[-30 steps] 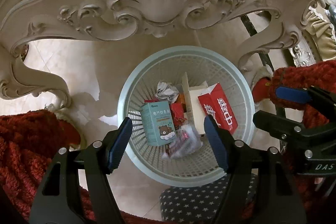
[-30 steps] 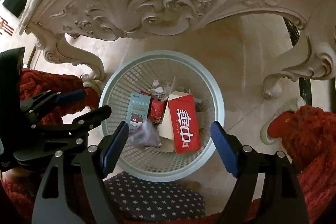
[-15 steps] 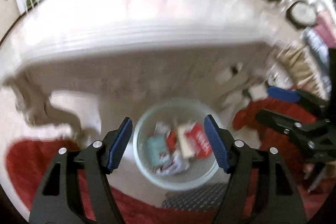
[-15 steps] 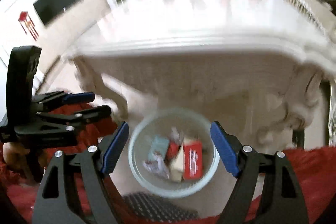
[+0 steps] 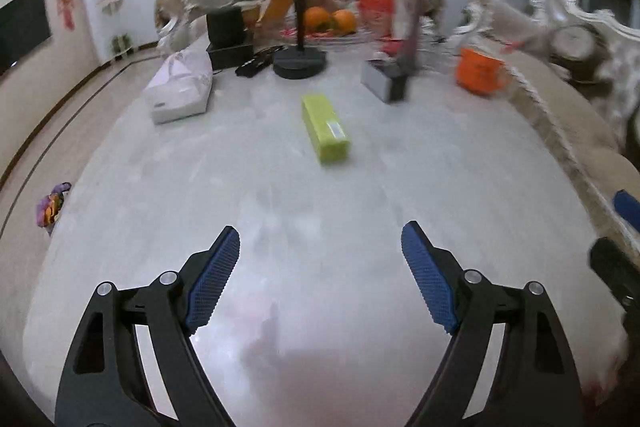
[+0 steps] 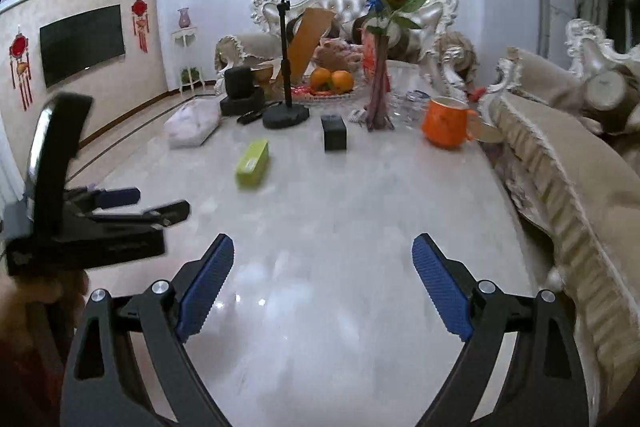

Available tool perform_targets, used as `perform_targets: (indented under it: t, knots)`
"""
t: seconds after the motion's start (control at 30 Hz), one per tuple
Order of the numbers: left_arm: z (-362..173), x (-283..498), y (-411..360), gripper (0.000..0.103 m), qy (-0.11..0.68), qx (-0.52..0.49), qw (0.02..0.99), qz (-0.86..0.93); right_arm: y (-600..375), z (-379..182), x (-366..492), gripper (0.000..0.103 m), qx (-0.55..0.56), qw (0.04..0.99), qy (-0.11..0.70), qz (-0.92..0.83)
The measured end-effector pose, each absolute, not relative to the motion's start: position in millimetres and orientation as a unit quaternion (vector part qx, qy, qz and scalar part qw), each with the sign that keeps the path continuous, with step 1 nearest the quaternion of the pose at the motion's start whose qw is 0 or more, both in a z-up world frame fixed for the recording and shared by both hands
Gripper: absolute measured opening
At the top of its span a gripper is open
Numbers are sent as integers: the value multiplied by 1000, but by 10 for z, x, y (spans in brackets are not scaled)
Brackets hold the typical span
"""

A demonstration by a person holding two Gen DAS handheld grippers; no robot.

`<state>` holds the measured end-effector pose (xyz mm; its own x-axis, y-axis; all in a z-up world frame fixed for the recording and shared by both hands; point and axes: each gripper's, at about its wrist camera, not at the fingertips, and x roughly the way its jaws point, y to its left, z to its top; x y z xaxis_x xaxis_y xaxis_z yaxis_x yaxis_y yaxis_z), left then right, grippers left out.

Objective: Collect trash
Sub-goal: 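Move both open grippers back toward the table, then grasp yellow-green box with left gripper while right gripper grasps black box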

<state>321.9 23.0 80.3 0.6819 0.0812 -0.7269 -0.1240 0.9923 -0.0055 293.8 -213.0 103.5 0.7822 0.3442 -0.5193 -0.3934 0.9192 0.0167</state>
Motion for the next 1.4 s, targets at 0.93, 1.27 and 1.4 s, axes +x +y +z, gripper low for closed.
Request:
perform_targets:
  t: [0.93, 1.27, 1.4]
  knots:
    - [239, 4853, 500, 79, 452, -47, 885, 103, -1038, 622, 5739, 85, -127, 894, 381, 201]
    - [319, 4867, 578, 30, 452, -12, 889, 73, -1156, 532, 5703, 39, -54, 878, 427, 211]
    - [383, 4730, 643, 30, 444, -24, 893, 65, -1249, 617, 5514, 39, -41, 879, 424, 215]
